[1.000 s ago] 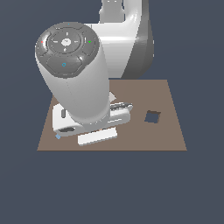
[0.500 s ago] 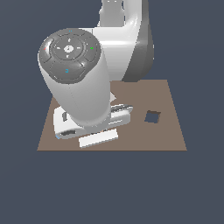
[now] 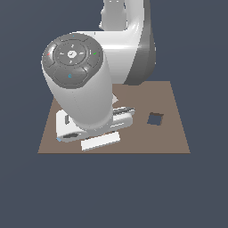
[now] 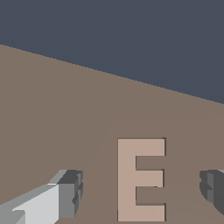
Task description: Insert a designated object into the corresponding slot on a board.
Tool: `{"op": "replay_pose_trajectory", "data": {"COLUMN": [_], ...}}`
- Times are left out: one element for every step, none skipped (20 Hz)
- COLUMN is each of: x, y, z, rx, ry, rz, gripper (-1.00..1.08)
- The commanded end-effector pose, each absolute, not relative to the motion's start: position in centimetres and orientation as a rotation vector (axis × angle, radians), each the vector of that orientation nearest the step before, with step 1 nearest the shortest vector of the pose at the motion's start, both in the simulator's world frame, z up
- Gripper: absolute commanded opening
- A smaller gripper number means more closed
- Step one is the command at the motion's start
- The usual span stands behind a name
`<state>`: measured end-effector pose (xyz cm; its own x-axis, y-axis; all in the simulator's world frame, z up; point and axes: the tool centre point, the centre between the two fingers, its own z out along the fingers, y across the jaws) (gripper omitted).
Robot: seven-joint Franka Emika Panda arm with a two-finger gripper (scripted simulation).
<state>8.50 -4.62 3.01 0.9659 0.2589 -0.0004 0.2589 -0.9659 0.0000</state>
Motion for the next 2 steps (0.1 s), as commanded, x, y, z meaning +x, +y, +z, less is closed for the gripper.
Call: {"op": "replay_pose_trajectory", "data": {"x": [8.51, 8.51], "y": [-4.62, -4.62], "z": [3.02, 3.02], "rx": [3.115, 3.115], "ry": [0.41, 0.41], "rz": [0.0, 0.0], "gripper": [1.0, 1.0]}}
